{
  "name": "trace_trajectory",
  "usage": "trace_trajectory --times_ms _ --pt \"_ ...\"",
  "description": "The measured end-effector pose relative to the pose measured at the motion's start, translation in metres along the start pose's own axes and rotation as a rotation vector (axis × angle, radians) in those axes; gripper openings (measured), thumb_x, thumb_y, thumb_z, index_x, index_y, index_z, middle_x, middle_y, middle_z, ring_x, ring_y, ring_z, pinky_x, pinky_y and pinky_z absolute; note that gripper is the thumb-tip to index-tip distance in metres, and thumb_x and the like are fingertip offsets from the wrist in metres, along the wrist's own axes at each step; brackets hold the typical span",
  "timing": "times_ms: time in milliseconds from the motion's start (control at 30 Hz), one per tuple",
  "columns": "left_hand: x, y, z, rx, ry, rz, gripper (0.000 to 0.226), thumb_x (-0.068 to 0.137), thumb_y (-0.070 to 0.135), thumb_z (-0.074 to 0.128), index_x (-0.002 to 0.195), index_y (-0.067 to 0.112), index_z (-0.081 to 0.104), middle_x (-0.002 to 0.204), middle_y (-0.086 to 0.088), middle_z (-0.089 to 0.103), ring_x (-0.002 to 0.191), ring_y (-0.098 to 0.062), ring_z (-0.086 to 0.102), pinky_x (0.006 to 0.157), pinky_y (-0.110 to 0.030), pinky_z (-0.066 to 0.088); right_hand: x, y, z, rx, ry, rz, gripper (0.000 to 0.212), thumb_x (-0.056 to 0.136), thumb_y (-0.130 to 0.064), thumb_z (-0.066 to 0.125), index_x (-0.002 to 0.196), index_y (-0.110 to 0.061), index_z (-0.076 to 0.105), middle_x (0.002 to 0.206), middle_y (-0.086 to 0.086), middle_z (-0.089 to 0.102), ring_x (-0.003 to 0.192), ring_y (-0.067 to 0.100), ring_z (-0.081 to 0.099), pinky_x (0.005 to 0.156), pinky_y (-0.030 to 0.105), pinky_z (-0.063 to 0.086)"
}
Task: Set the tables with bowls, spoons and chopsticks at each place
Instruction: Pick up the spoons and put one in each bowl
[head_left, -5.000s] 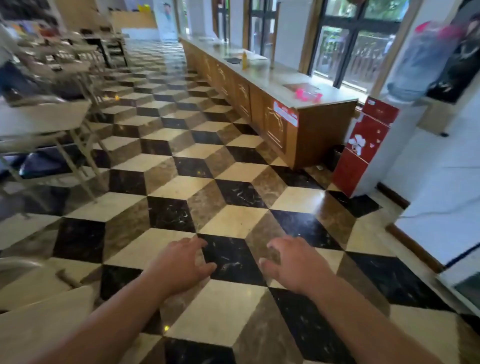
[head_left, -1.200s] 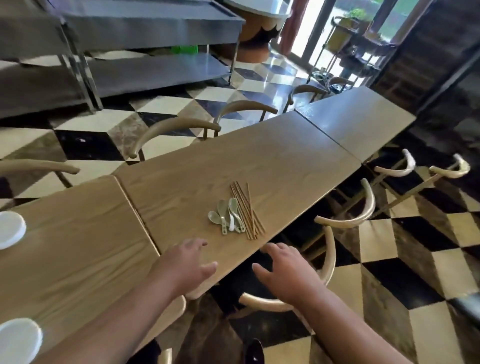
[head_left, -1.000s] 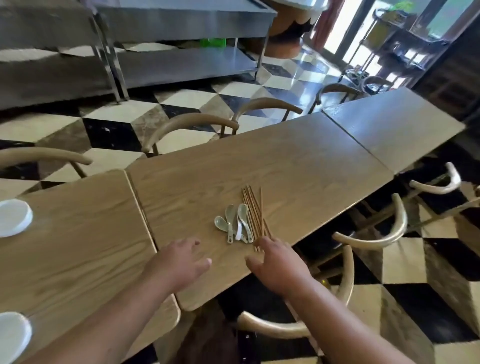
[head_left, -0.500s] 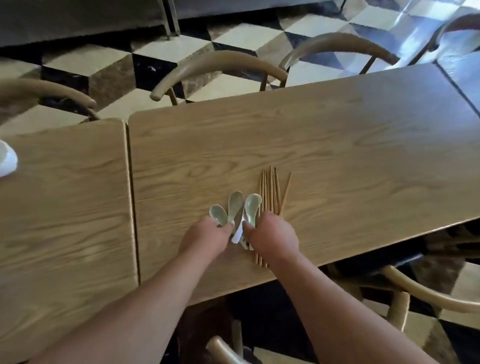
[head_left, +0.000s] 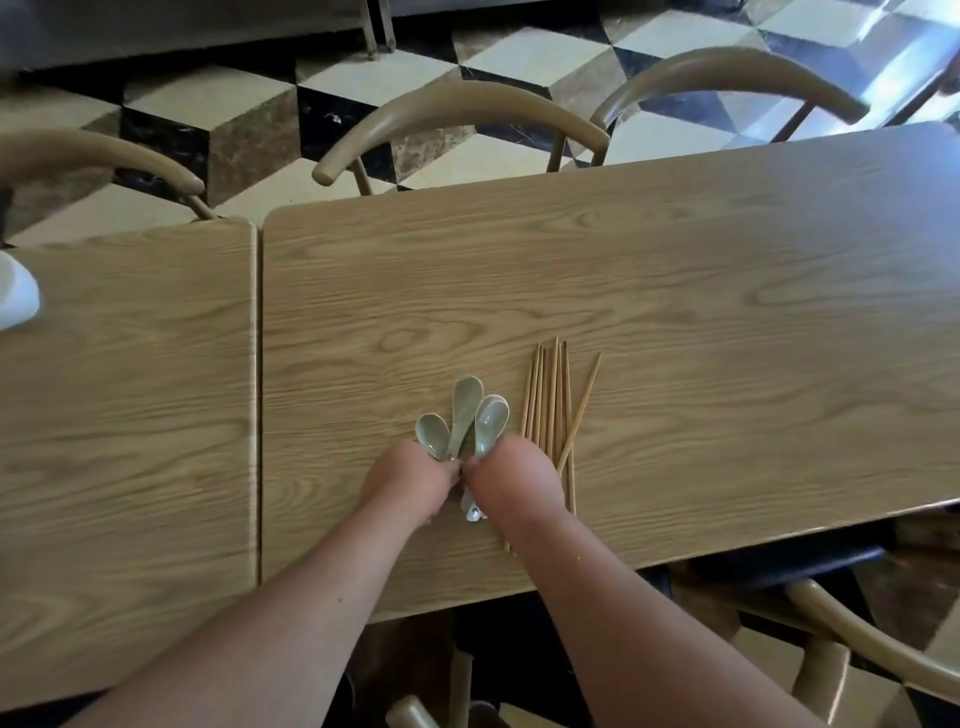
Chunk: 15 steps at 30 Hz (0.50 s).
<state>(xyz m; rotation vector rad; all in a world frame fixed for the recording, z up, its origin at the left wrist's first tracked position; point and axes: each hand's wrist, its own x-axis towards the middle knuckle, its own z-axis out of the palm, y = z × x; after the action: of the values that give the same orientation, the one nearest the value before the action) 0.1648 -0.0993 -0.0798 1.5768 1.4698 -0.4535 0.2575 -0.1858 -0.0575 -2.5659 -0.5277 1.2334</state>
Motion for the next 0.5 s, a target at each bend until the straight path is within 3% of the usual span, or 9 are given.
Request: trace_trajectory --times_ms 100,200,267,367,500 --pt "0.007 -0.003 -0.007 -0.198 -0.066 -0.05 0.025 0.093 0.013 0.074 0.068 0.011 0.068 0.051 -0.005 0.06 0.041 -0.02 0.049 0.042 -0.023 0.042 0.002 -0.007 0.005 -0.012 -0.035 -0.041 0.021 0.096 -0.019 0.057 0.075 -0.016 0.062 0.068 -0.002 0.062 0.059 0.016 0.059 0.053 0.029 0.046" --pt "0.004 -0.012 -0.012 -0.167 -0.096 0.002 0.033 0.097 0.004 0.063 0.065 0.01 0.063 0.054 -0.007 0.057 0.04 -0.019 0.046 0.036 -0.019 0.037 -0.001 -0.011 0.012 -0.041 -0.082 -0.089 0.017 0.1 -0.017 0.055 0.09 -0.011 0.067 0.083 0.003 0.068 0.078 0.025 0.069 0.066 0.034 0.056" --pt "0.002 -0.022 -0.013 -0.119 -0.094 0.061 0.033 0.096 0.008 0.061 0.065 0.012 0.067 0.058 -0.011 0.063 0.043 -0.023 0.051 0.043 -0.025 0.04 -0.004 -0.012 0.019 -0.053 -0.103 -0.117 0.021 0.105 -0.022 0.055 0.098 -0.007 0.068 0.089 0.007 0.07 0.083 0.027 0.071 0.072 0.039 0.061" --pt "-0.008 -0.032 -0.019 -0.124 -0.083 0.106 0.028 0.096 0.022 0.067 0.07 0.016 0.073 0.068 -0.008 0.074 0.051 -0.024 0.057 0.052 -0.029 0.043 -0.008 -0.013 0.027 0.098 -0.051 -0.055 0.028 0.104 -0.033 0.055 0.091 -0.009 0.063 0.078 0.003 0.065 0.067 0.02 0.064 0.058 0.035 0.054" --pt "-0.021 -0.037 -0.021 -0.189 -0.099 0.145 0.031 0.1 0.032 0.068 0.075 0.014 0.074 0.06 0.001 0.069 0.046 -0.016 0.053 0.051 -0.028 0.042 -0.019 -0.014 0.024 0.161 0.051 -0.08 0.022 0.104 -0.023 0.052 0.112 -0.004 0.057 0.084 0.003 0.064 0.067 0.017 0.061 0.054 0.03 0.045"
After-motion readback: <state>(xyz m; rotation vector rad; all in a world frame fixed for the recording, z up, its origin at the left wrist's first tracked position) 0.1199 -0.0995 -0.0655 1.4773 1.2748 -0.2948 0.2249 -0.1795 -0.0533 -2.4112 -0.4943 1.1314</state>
